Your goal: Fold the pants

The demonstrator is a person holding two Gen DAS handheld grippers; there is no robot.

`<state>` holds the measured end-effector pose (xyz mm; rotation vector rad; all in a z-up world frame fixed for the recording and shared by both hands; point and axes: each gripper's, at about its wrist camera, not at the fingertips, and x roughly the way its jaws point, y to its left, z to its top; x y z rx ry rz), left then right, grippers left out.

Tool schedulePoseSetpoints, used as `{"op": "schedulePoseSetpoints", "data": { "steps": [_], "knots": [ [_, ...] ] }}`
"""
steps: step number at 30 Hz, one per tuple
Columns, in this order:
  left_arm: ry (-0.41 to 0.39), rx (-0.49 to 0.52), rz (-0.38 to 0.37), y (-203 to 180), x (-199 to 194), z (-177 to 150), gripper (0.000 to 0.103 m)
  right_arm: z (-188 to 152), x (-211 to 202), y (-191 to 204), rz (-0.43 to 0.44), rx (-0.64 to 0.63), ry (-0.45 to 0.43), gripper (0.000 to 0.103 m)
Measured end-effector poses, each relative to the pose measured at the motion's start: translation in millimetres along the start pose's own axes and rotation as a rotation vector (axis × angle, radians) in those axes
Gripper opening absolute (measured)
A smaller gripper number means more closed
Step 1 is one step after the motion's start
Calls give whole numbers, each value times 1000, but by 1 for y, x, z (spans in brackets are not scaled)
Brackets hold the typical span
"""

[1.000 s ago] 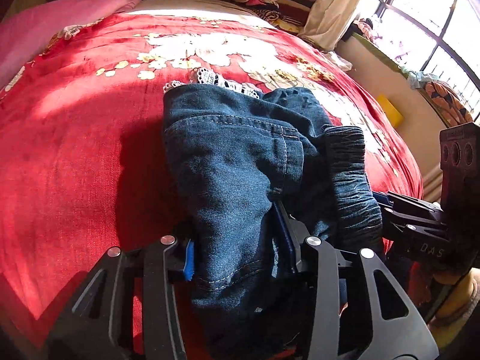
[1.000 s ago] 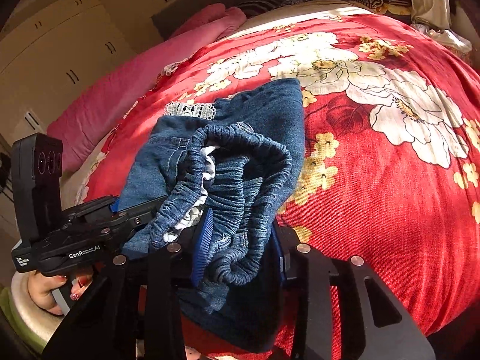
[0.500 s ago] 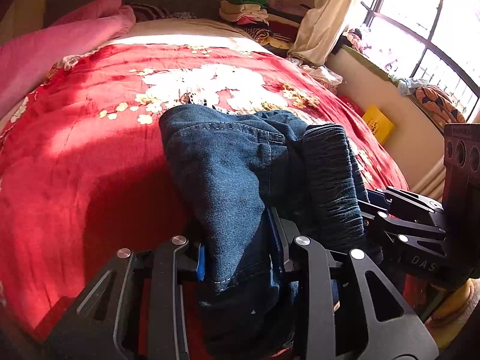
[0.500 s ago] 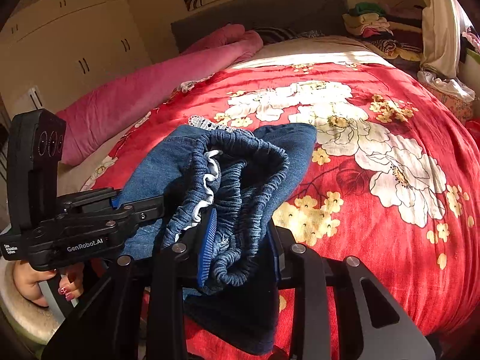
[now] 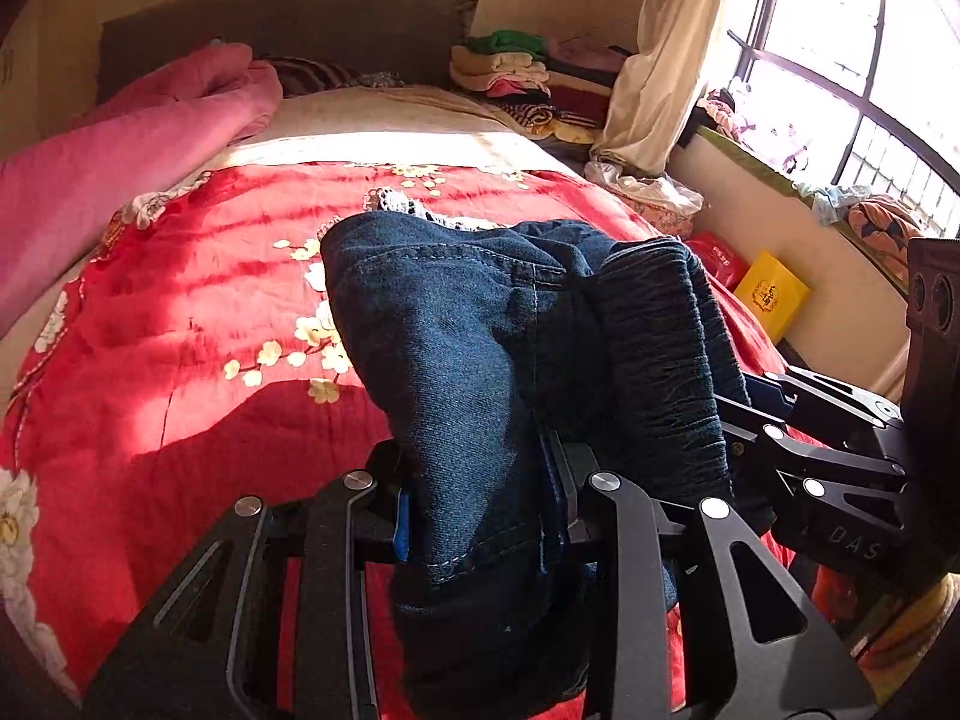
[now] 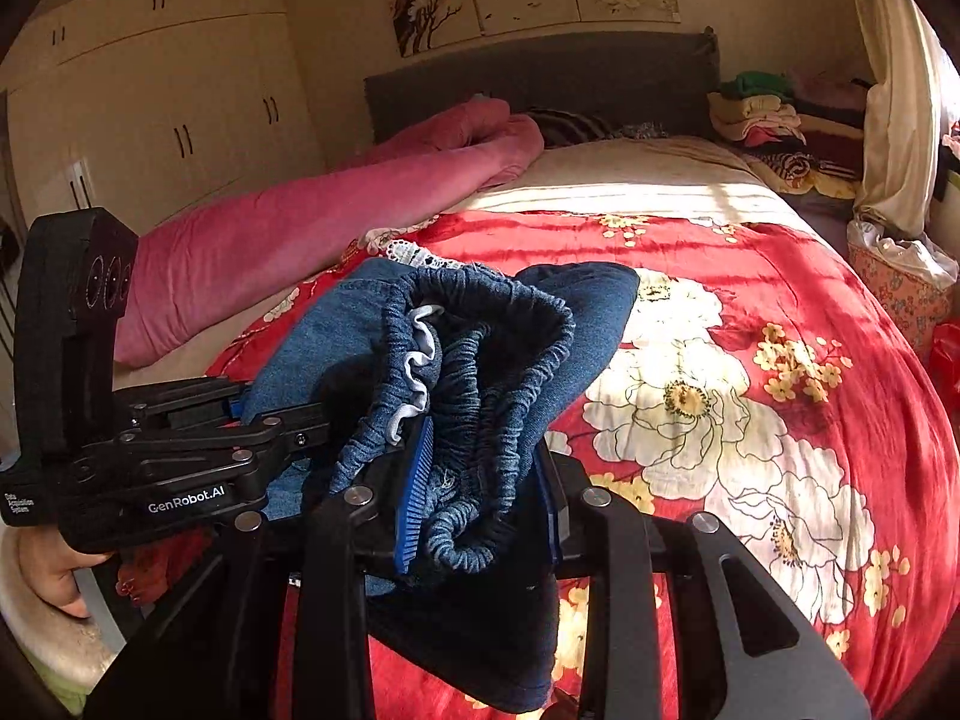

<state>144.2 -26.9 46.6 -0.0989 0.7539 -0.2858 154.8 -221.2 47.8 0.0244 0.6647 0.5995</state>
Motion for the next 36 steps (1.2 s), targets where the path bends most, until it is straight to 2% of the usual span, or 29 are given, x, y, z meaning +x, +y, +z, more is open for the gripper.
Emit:
{"op": "schedulePoseSetpoints", "data": {
  "steps": [9,23,28,36],
  "knots": [
    [31,-21,17,16,38,14,24,11,40,-18,-17,20,36,29],
    [129,-79,34,41,88,-4,24,-11,96,-42,3,115,175,29],
    [144,-97,32,48,92,-10,25,-19,104,-49,10,162,202,29],
    [149,-101,30,49,95,-11,27,-25,105,-58,-13,216,223,37]
  ]
}}
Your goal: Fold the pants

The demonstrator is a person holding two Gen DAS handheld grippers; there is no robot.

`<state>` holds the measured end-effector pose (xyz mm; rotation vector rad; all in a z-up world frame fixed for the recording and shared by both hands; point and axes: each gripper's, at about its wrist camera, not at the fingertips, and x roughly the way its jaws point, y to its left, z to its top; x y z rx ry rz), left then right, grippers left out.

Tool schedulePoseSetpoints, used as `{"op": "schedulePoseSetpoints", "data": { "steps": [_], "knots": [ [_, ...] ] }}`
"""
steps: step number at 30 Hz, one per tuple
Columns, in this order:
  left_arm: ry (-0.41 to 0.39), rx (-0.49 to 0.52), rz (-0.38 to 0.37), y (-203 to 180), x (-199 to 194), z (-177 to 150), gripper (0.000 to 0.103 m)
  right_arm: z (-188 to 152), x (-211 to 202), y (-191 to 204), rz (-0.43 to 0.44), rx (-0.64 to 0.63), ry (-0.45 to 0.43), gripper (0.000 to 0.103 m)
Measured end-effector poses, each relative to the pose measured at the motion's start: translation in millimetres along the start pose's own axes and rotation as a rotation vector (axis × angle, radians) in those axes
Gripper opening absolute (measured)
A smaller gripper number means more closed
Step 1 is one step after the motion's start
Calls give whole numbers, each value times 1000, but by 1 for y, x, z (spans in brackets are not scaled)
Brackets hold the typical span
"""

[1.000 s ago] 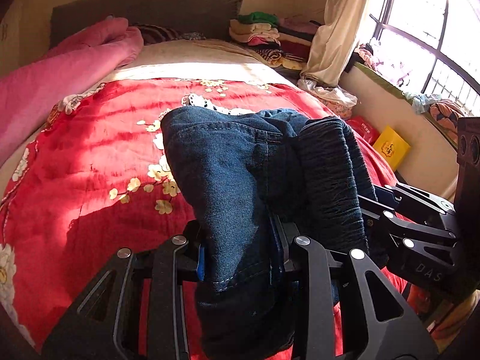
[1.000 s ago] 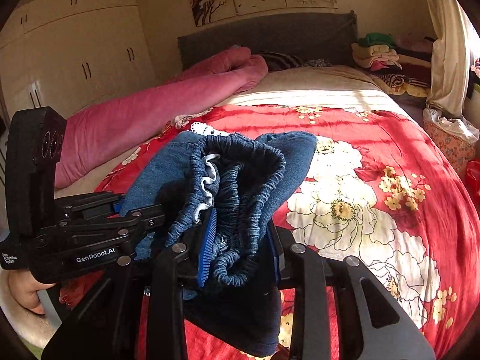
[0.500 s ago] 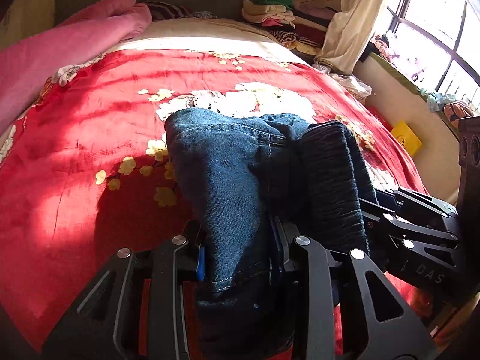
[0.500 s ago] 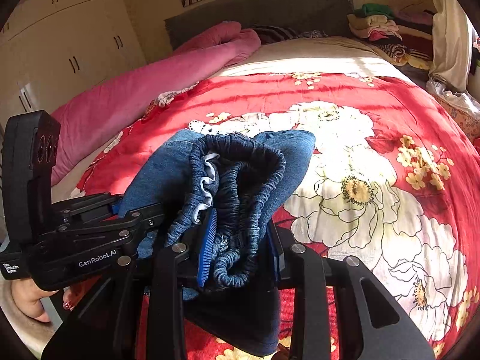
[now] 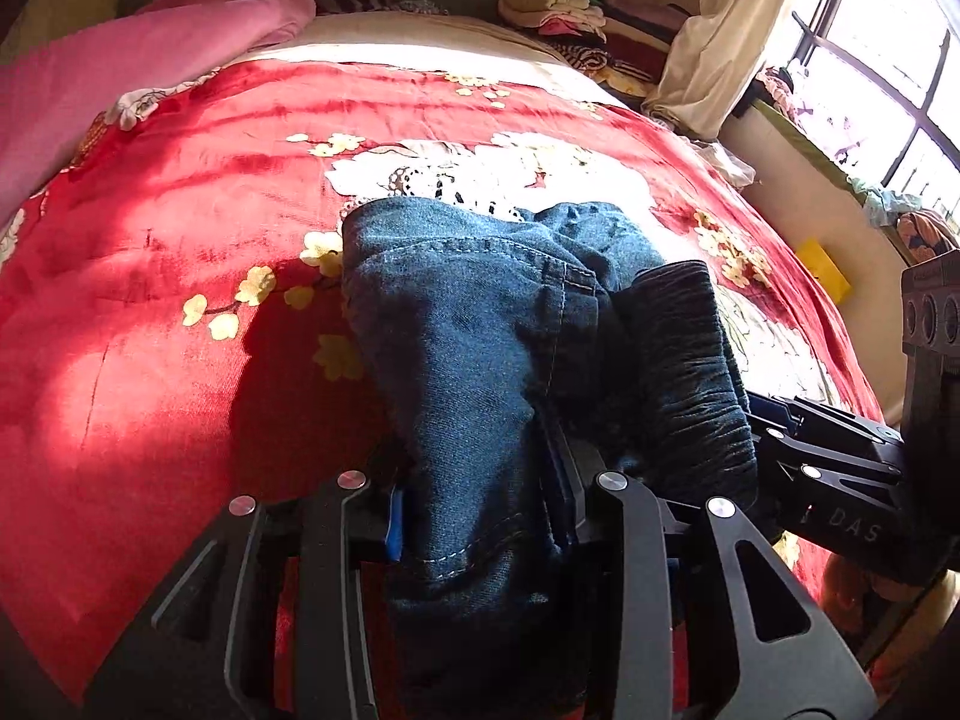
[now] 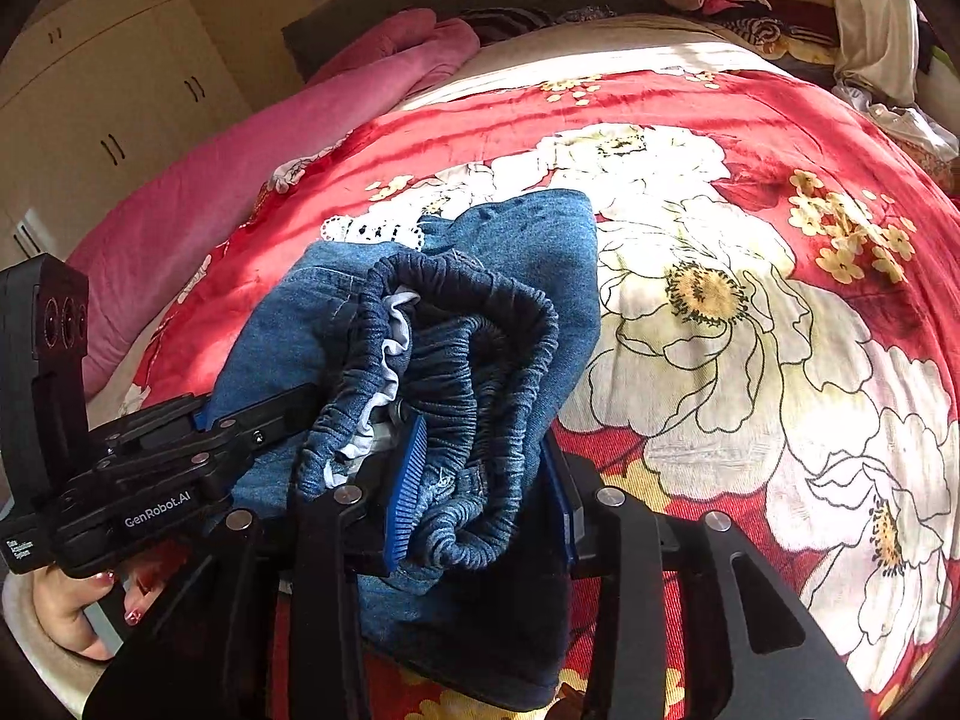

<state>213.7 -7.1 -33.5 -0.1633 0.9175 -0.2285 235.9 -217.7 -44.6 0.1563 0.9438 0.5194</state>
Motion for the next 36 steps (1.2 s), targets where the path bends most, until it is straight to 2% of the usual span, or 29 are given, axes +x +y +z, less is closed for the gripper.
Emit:
{"op": "schedulePoseSetpoints", "data": {
  "steps": [3,5,8,18,22,36],
  "knots": [
    [1,-1,0,0,0,0,28,-2,-2,-2,-11,13,4,46],
    [-2,1,4,-1,0,-1,29,-3,-3,-4,-31,24,7,59],
    [-3,4,9,-1,-1,-1,30,-4,-5,-7,-42,41,5,66],
    [-3,-2,10,-1,-3,-1,34,-5,-15,-5,-55,41,-14,73],
    [-9,-3,15,-1,-9,-2,41,-7,-27,-4,-56,41,-38,76],
    [-70,-1,48,-7,-53,-6,54,-17,-70,9,-76,17,-110,82]
  ]
}}
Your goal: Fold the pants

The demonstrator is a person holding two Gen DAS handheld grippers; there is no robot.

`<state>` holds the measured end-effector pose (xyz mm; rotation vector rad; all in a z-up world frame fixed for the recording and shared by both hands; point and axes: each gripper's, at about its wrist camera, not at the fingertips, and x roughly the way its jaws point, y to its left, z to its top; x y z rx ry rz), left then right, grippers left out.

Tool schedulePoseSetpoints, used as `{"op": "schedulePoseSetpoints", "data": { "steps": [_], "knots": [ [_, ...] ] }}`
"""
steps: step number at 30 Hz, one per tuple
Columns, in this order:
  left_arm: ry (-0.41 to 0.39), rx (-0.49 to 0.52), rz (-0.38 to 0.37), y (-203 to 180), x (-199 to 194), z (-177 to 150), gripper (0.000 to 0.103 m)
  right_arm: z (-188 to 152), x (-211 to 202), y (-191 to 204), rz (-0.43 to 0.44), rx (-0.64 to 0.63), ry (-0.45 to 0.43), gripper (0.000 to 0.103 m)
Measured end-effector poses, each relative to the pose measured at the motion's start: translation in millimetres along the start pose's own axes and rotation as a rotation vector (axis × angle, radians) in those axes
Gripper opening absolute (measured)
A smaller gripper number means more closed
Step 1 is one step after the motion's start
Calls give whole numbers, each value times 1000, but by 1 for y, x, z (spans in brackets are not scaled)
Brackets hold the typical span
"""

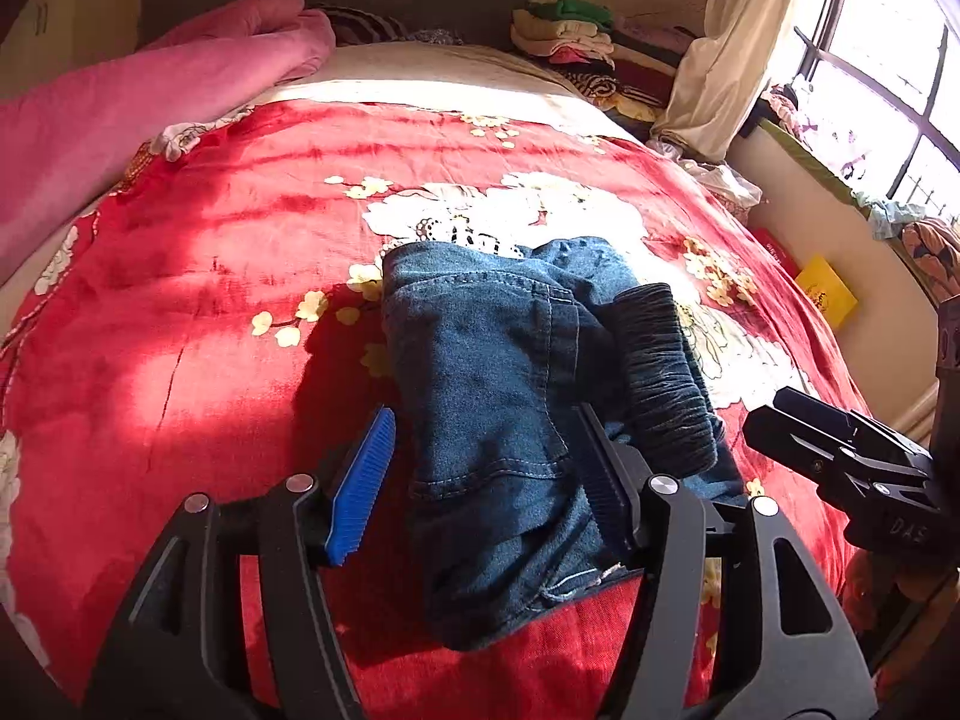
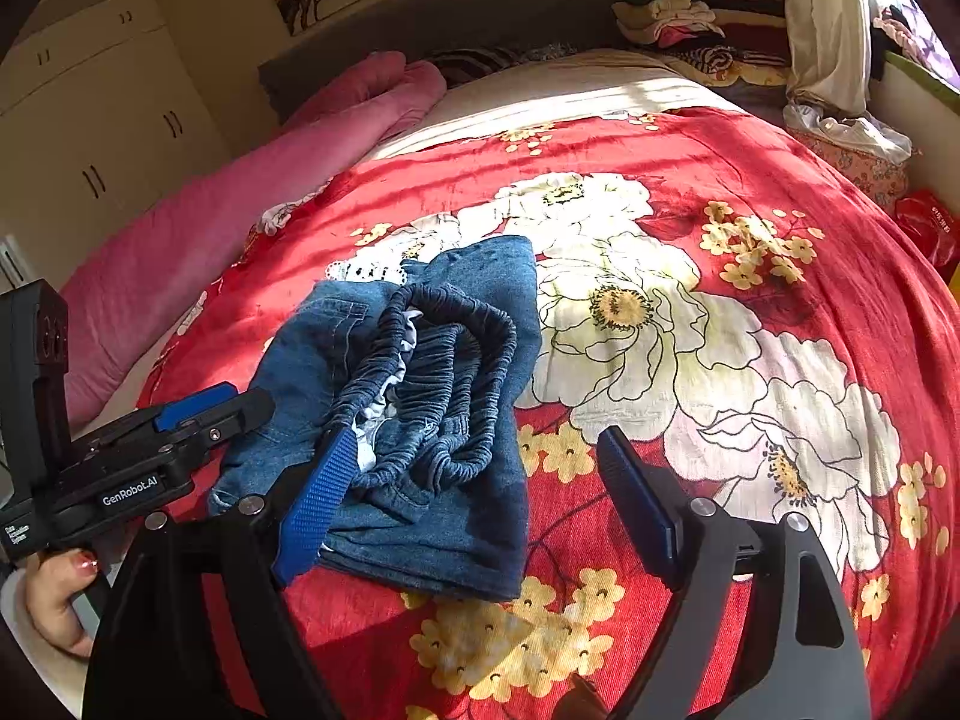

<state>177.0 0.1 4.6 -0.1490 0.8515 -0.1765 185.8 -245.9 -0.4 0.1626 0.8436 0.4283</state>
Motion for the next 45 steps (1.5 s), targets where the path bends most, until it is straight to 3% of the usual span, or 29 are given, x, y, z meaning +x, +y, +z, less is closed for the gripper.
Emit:
{"op": "schedulePoseSetpoints", "data": {
  "steps": [11,22,35,45],
  "knots": [
    [-51,2,8,-5,-46,-13,74,-7,-49,16,-15,-47,-94,92],
    [-68,-2,36,-8,-79,-35,92,-20,-85,29,-21,-80,-150,96],
    [-83,-4,66,-12,-102,-55,93,-38,-106,42,-21,-110,-168,98],
    [-61,11,77,-16,-104,-88,93,-66,-101,40,-38,-116,-128,98]
  ]
}}
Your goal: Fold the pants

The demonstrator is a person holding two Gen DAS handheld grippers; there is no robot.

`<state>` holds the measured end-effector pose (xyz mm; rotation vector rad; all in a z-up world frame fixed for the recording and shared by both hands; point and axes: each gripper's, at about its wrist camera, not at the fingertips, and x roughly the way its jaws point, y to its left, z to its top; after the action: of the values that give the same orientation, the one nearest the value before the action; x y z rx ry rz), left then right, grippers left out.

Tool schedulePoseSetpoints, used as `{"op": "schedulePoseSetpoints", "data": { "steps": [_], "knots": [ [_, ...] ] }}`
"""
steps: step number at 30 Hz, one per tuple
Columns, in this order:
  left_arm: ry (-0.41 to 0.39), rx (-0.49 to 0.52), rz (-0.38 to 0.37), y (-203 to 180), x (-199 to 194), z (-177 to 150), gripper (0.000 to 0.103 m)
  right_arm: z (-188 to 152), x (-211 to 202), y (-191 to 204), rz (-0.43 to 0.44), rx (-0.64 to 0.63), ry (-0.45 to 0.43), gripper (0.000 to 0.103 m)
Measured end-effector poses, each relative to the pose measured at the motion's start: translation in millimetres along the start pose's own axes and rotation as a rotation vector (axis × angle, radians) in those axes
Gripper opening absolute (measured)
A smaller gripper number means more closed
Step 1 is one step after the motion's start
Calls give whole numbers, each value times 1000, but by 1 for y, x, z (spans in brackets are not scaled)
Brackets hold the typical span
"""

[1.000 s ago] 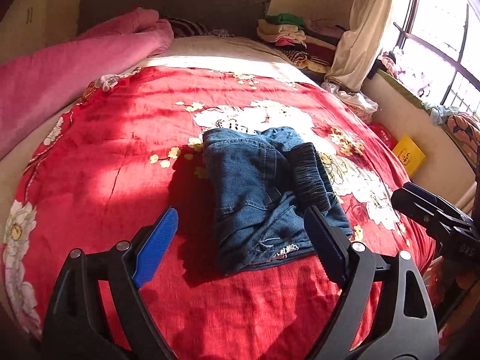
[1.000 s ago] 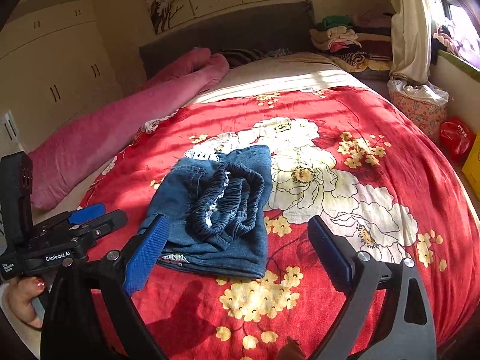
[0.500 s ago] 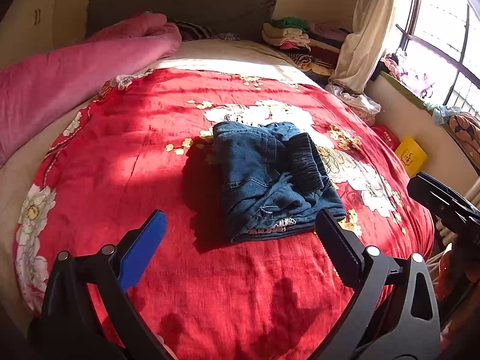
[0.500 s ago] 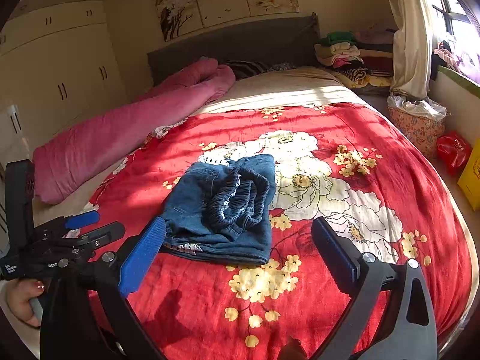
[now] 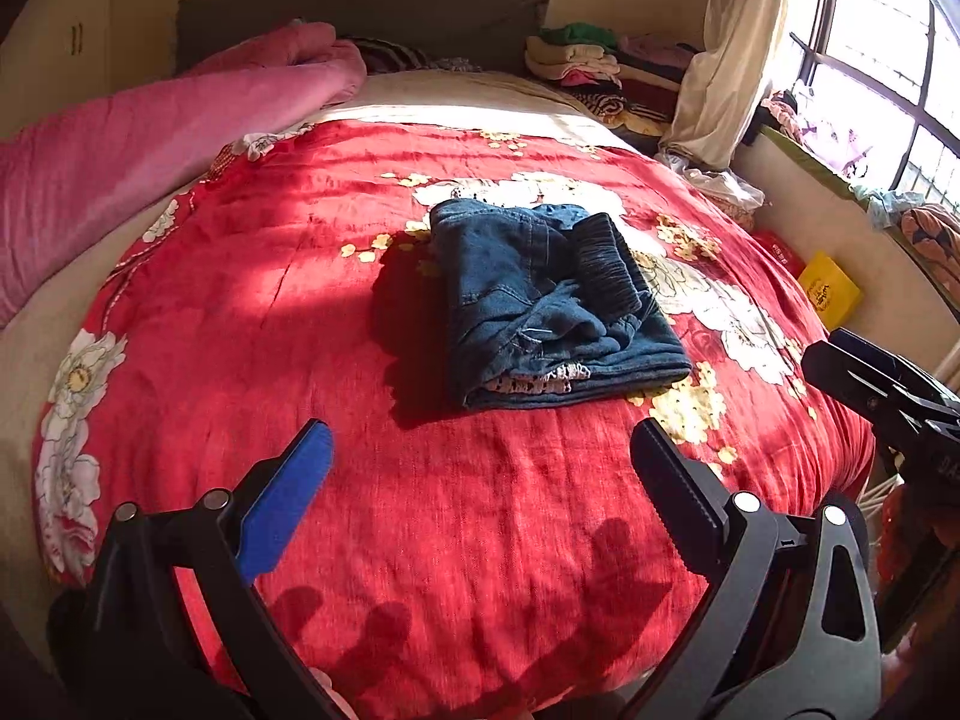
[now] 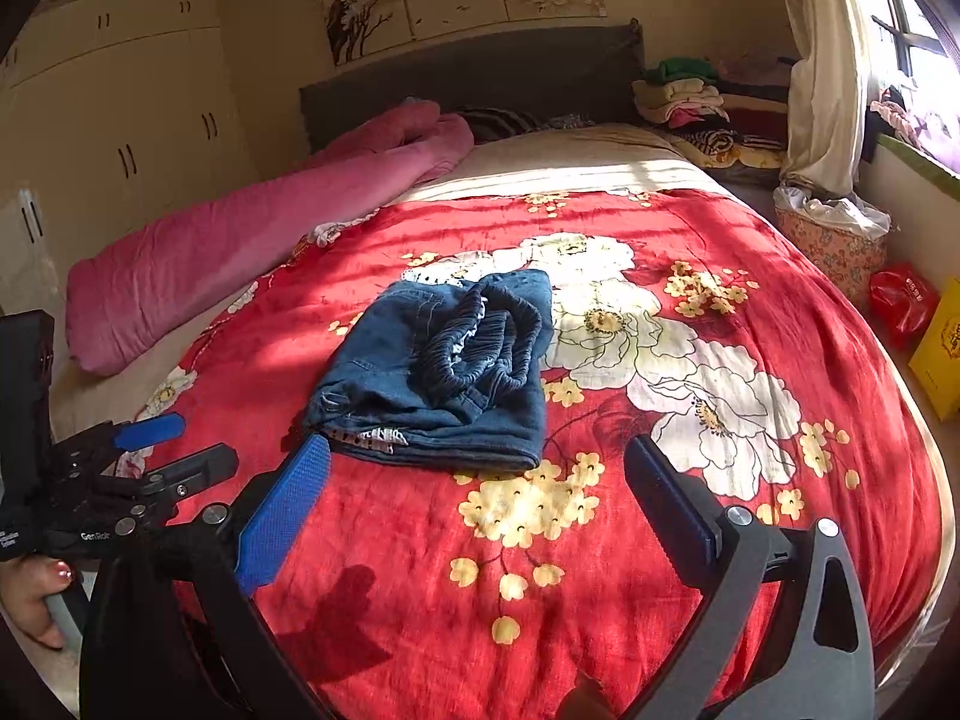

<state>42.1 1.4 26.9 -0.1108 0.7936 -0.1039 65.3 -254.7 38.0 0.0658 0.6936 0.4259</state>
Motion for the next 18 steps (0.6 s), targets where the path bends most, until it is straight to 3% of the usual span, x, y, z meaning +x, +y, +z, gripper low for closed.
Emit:
{"op": "schedulePoseSetpoints", "data": {
  "steps": [18],
  "knots": [
    [42,5,12,-7,9,-41,93,-44,8,-12,-42,31,54,98]
  ]
}}
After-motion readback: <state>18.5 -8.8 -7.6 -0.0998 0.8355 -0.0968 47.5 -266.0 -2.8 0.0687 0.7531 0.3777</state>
